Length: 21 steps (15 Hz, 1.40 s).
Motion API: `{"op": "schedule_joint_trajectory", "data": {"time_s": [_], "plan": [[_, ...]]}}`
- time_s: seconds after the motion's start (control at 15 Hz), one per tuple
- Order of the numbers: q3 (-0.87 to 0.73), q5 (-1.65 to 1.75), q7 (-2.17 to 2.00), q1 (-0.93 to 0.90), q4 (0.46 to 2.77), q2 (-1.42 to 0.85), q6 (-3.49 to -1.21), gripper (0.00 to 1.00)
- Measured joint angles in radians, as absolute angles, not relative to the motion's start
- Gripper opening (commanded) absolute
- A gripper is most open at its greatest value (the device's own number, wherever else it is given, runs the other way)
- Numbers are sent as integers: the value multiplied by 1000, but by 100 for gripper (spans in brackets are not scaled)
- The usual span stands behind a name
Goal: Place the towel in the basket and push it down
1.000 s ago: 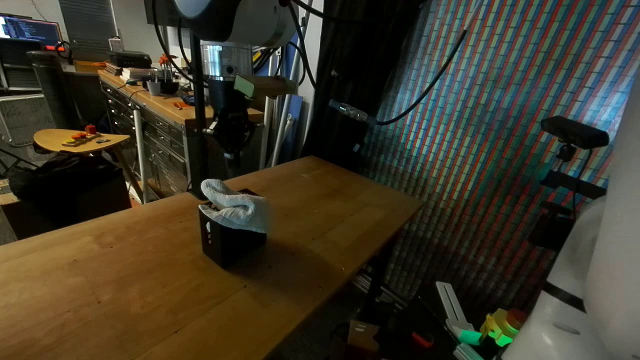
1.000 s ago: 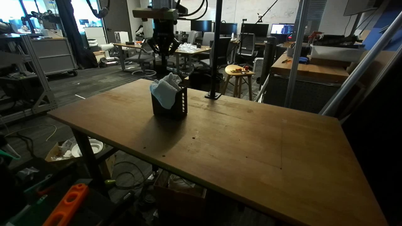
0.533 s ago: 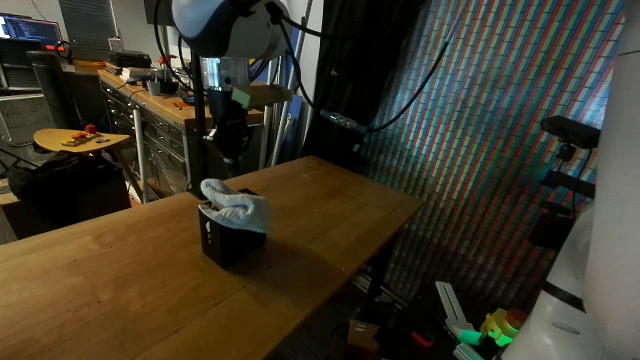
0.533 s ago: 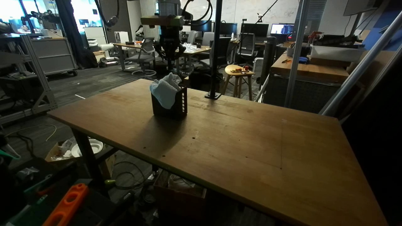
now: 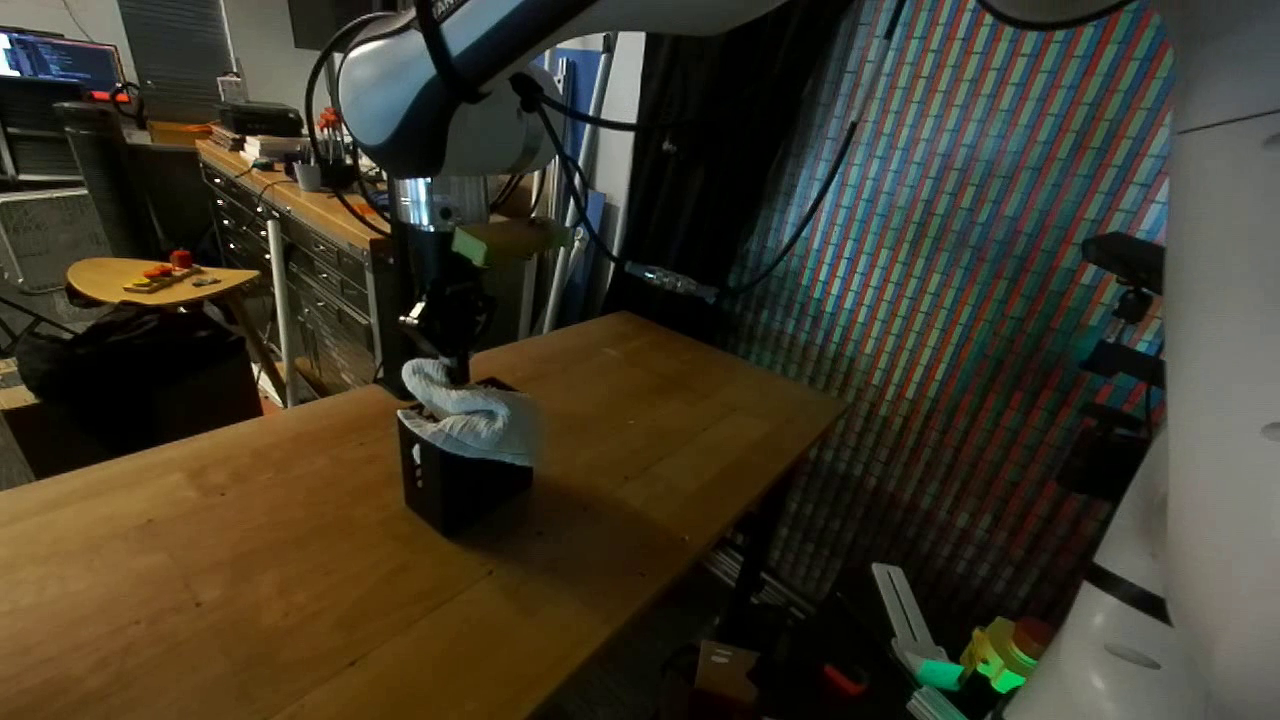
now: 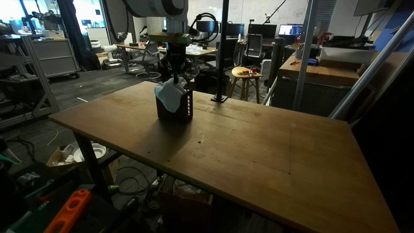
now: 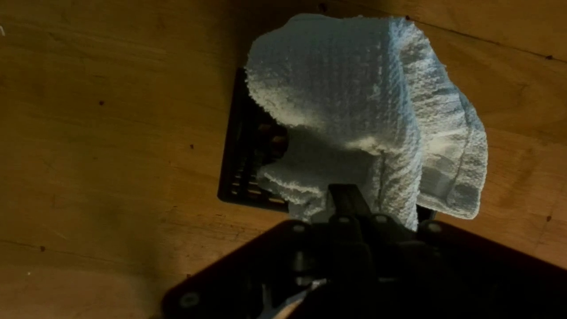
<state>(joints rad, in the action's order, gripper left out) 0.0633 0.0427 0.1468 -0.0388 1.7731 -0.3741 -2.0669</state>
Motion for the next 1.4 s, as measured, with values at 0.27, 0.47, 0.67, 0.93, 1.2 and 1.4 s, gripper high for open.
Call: {"op": "schedule_joint_trajectory", "data": {"time_s": [0.27,0.47,0.67,0.93,1.2,1.4], "plan": [[64,28,148,-39,1792,-386,-2085,0],[65,11,150,-39,1815,-389,-2108,0],[65,-11,156,-37,1845,-393,-2138,0],[74,-64,171,-34,1891,-405,-2186,0],[100,-134,201,-28,1942,-419,-2212,0],[121,-195,227,-24,1984,-420,-2223,0]]}}
